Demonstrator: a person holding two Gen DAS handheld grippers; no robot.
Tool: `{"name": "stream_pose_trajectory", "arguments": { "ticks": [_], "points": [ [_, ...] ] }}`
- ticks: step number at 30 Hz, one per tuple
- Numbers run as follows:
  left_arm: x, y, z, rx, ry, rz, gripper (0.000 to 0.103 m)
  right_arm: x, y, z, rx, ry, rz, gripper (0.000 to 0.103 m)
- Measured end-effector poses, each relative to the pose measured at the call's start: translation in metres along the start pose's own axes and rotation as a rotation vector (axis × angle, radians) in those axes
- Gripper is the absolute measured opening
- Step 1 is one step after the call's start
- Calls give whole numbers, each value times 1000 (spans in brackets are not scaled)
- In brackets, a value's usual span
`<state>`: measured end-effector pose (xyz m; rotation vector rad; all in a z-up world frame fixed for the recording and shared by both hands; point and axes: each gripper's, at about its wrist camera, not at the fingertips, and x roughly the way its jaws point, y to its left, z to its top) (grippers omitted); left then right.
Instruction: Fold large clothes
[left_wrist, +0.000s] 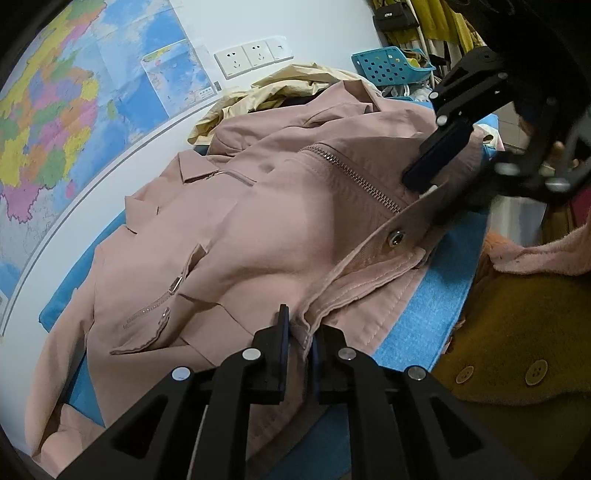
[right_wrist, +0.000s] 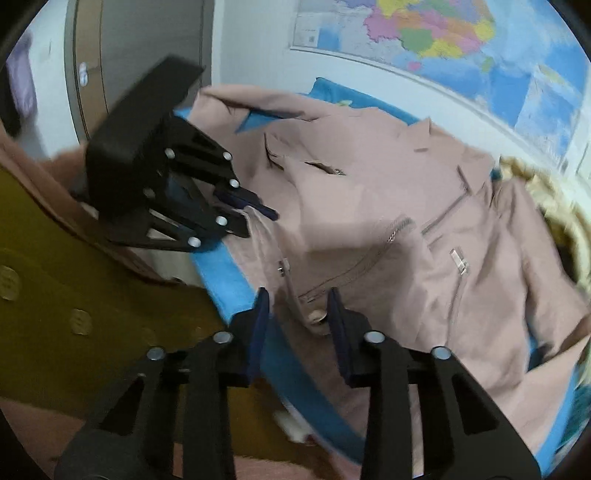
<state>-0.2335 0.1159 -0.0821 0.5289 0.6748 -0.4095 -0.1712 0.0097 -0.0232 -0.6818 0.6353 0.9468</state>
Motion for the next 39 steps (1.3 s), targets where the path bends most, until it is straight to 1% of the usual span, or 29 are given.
{"name": "stream_pose_trajectory", "arguments": {
  "ticks": [1,2,4,5,6,7,8,10,11,12,14,16,18,19,20,22,23,24,25,26,27,28,29,30,32,34,36,37,39],
  "points": [
    [0,1,0,-5,0,-3,9,4,3,2,-27,4,-42,5],
    [-1,2,0,-17,0,-12,9,5,1,3,-22,-3,-58,2],
    [-4,4,-1,-30,-2,-35,9,2,-8,4,36,-51,-57,2],
    [-10,5,-2,-33,-13,-65,11,0,-12,4,62,-77,-60,1],
    [-16,6,-3,-37,-26,-95,13,1,-11,3,55,-77,-72,1],
    [-23,10,-2,-49,-49,-125,19,7,-7,-1,41,-53,-60,2],
    [-30,14,0,-64,-71,-155,20,12,-6,-2,41,-34,-27,2],
    [-45,24,5,-97,-127,-223,25,21,3,-12,11,4,-14,2],
    [-49,27,8,-109,-148,-247,31,21,4,-15,5,6,-11,3],
    [-48,28,12,-111,-151,-270,34,18,4,-17,6,-2,11,8],
    [-41,24,18,-84,-137,-279,36,8,0,-18,39,-25,54,10],
    [-24,16,24,-59,-96,-304,36,-2,-9,-18,83,-51,117,14],
    [-2,8,26,-57,-26,-325,36,-16,-22,-16,135,-95,160,23],
    [6,6,25,-58,-2,-333,33,-24,-34,-15,187,-137,170,25],
    [9,4,23,-61,0,-329,29,-27,-43,-15,237,-162,175,30],
    [10,9,18,-86,-7,-351,30,-24,-68,-13,359,-174,179,44],
    [10,12,17,-104,-3,-361,31,-19,-74,-12,377,-160,157,56],
    [9,13,15,-107,0,-359,32,-10,-79,-11,384,-131,134,64],
    [8,14,14,-104,3,-353,35,1,-82,-10,392,-95,131,65],
    [7,14,13,-100,4,-345,39,11,-85,-10,406,-64,136,64],
    [5,15,11,-96,6,-334,40,22,-87,-10,423,-33,163,48],
    [4,16,11,-93,5,-331,40,29,-87,-11,428,-23,183,35],
    [2,16,11,-89,0,-324,42,34,-89,-11,438,-25,193,17],
    [0,18,11,-82,-7,-300,42,35,-92,-11,454,-38,201,9],
    [1,21,13,-79,-9,-237,42,22,-105,-12,518,-116,185,5],
    [4,29,15,-86,-4,-174,40,9,-117,-14,564,-190,157,5],
    [12,37,15,-99,23,-103,40,16,-117,-17,575,-152,173,10],
    [16,41,14,-107,43,-93,40,27,-112,-21,577,-97,186,14],
    [17,48,9,-131,60,-122,40,35,-104,-29,555,-28,178,39]
  ]
}}
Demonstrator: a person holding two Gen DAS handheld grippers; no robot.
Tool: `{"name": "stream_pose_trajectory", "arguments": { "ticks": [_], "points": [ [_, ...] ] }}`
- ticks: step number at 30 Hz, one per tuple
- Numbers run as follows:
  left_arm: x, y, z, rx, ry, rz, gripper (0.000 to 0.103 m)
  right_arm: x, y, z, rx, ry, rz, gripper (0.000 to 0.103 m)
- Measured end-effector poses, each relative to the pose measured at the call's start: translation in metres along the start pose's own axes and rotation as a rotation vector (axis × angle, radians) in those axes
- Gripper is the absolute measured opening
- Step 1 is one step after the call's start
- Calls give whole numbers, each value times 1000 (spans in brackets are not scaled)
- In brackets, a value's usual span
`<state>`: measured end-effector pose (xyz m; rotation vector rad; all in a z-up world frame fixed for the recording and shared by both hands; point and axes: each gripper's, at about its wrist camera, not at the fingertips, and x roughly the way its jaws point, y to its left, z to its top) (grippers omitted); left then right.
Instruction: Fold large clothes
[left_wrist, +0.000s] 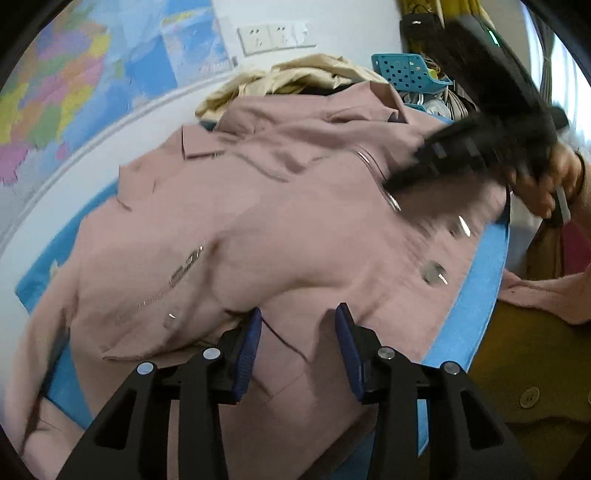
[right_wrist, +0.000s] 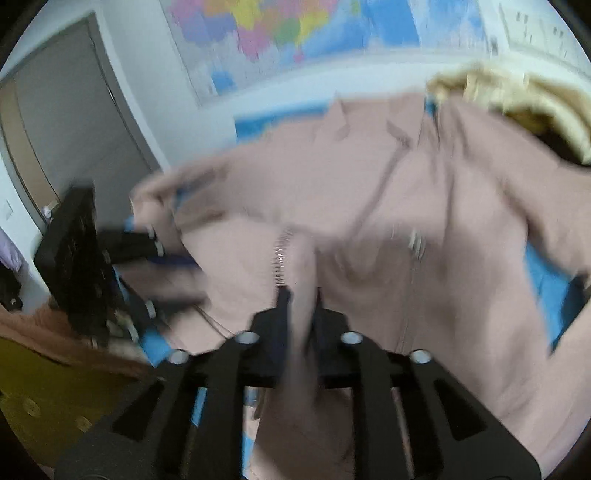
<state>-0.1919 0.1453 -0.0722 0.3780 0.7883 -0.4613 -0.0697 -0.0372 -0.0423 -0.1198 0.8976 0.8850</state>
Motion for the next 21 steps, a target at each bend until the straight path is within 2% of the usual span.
{"name": "stream_pose_trajectory", "arguments": {
  "ticks": [3,5,8,9,11,13,14,15,18,21],
  "points": [
    [-14,8,-5,-1,-29,-66,42,-25,-2,-2,-17,-40,-1,51],
    [-26,13,-3,1,-60,-81,53,-53,-13,3,-6,-109,-35,59],
    [-51,24,7,-17,-136,-64,58,-95,-48,11,86,-199,-149,63],
    [-56,28,12,-32,-156,-58,59,-109,-66,12,145,-227,-200,71],
    [-58,36,27,-55,-180,-61,63,-127,-96,10,231,-255,-298,79],
    [-55,39,39,-60,-185,-59,64,-139,-128,4,313,-257,-421,83],
    [-47,40,49,-64,-175,-68,64,-141,-138,0,344,-254,-443,89],
    [-40,39,56,-66,-161,-81,64,-143,-151,-4,378,-247,-447,90],
    [-13,34,76,-58,-117,-117,63,-133,-176,-16,444,-207,-383,92],
    [19,31,93,-48,-61,-138,63,-114,-188,-16,426,-133,-414,92]
  ]
}}
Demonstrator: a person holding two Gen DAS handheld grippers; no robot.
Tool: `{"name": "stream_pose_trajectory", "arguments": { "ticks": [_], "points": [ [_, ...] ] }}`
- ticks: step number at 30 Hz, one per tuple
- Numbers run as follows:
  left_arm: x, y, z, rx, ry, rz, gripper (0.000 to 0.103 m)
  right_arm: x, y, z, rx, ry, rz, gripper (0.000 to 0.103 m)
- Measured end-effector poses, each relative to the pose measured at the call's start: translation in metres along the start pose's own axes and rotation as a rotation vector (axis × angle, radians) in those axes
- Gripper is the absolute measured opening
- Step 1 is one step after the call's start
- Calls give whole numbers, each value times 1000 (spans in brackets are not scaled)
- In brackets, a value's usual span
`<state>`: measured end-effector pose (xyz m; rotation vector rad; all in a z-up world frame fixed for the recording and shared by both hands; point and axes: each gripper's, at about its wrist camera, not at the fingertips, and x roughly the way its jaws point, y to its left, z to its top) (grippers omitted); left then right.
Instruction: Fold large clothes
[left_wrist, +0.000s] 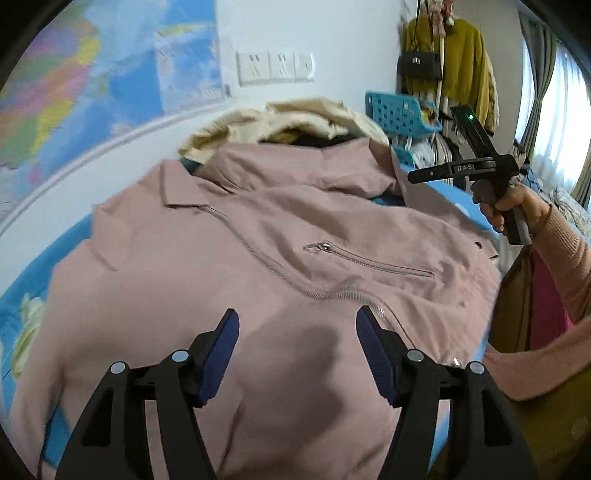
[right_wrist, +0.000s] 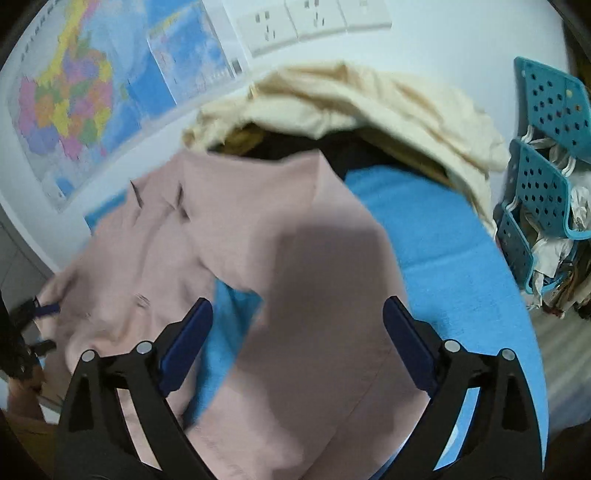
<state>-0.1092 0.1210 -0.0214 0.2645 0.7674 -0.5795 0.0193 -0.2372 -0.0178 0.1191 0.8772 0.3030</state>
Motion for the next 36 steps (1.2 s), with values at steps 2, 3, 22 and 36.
{"name": "stream_pose_trajectory", "arguments": {
  "ticks": [2,3,22,36],
  "points": [
    [27,2,8,-5,55,8,63,9,2,1,-20,20,2,74],
    [37,4,9,-13,82,19,62,12,1,4,-27,31,17,43],
    [34,39,69,-145,-6,-129,59,-125,62,99,-104,-149,602,2],
    [-28,78,56,-213,-174,-351,90,18,212,153,-62,121,887,2]
  ]
}}
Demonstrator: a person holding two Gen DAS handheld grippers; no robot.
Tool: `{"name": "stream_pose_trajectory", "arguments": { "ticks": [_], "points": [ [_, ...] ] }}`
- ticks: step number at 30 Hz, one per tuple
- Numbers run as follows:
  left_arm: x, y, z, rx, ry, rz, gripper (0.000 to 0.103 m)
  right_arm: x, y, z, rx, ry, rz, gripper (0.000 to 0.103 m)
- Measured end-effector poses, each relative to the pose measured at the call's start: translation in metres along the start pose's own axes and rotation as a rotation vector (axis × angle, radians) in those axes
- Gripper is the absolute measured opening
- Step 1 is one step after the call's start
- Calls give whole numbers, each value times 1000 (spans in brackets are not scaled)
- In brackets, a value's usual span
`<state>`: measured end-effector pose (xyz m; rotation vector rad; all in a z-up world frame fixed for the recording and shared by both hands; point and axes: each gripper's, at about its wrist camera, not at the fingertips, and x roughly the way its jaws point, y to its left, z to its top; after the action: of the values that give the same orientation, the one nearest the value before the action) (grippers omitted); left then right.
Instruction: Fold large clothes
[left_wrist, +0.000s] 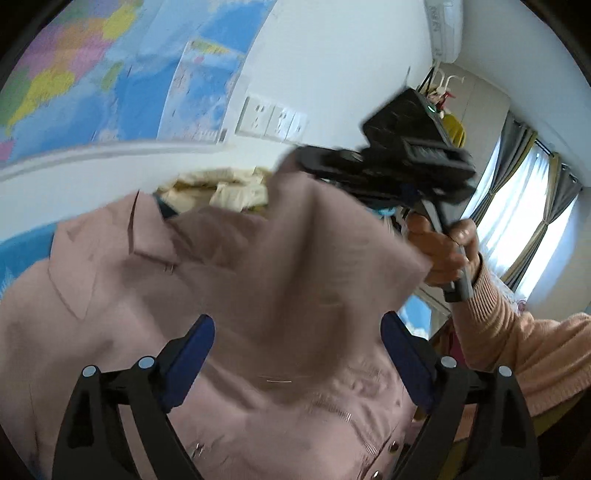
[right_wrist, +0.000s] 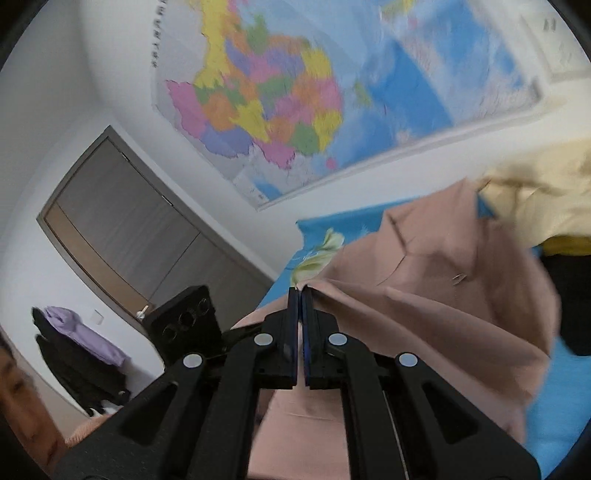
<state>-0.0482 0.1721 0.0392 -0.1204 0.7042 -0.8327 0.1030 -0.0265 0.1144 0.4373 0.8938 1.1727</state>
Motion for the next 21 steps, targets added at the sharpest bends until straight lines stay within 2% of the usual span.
{"name": "stream_pose_trajectory", "arguments": {
  "ticks": [3,6,7,8,9,10,11,12,14,17,19,21],
  "points": [
    [17,9,-9,42,75,110,91,21,-7,-1,7,36,3,2],
    [41,25,-13,27,163,200,90,29,-11,1,4,45,-17,3],
    [47,28,-14,40,179,234,82,33,-12,2,0,50,-27,3],
    [53,29,-14,56,194,265,67,37,-14,3,-5,60,-58,5],
    [59,31,-14,63,214,300,57,39,-15,2,-11,67,-85,6],
    [64,34,-13,55,227,324,31,43,-17,2,-19,84,-125,8],
    [65,37,-13,46,234,334,10,44,-19,0,-21,92,-149,24],
    [65,40,-13,29,242,353,5,41,-20,-1,-31,87,-173,45],
    [57,42,-14,21,221,399,3,22,-21,-1,-68,30,-195,55],
    [25,47,-17,-4,149,453,3,-17,-34,-2,-67,-60,-210,56],
    [3,53,-17,-25,103,502,3,-44,-49,-7,-92,-114,-354,56],
    [-22,55,-19,-25,65,556,3,-55,-71,-13,-81,-111,-483,56]
  ]
}}
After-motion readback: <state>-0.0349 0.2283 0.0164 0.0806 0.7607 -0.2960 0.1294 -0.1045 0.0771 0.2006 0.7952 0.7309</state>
